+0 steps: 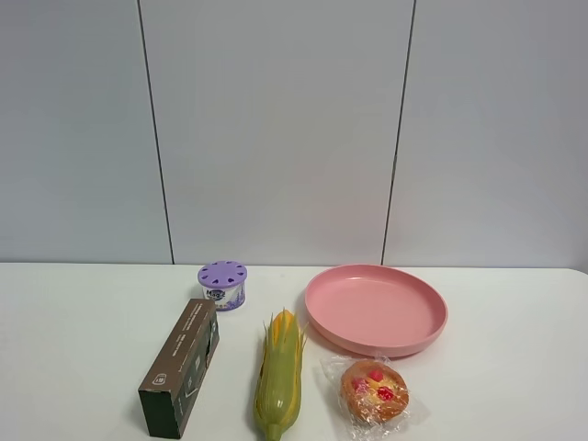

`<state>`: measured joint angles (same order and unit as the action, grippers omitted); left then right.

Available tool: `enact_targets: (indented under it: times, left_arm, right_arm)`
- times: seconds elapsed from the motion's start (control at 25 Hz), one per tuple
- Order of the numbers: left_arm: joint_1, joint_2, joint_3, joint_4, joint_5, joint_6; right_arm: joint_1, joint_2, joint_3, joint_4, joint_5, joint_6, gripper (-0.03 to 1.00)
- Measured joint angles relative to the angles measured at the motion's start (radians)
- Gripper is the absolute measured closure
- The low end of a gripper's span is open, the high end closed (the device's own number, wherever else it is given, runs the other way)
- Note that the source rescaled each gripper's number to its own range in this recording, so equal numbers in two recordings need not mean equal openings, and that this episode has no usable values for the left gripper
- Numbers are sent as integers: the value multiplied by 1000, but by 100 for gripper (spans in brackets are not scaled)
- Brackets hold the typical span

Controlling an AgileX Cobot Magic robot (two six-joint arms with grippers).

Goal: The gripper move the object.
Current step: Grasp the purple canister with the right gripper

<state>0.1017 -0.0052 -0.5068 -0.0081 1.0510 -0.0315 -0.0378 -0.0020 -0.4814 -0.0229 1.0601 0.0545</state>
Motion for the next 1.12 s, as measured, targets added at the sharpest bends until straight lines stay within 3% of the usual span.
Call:
enact_targets:
  times: [0.04, 1.12]
  left_arm:
    - [0, 0, 0, 0, 0, 0]
    - [0, 0, 0, 0, 0, 0]
  right_arm:
    - [0, 0, 0, 0, 0, 0, 94]
    - [0, 0, 0, 0, 0, 0, 94]
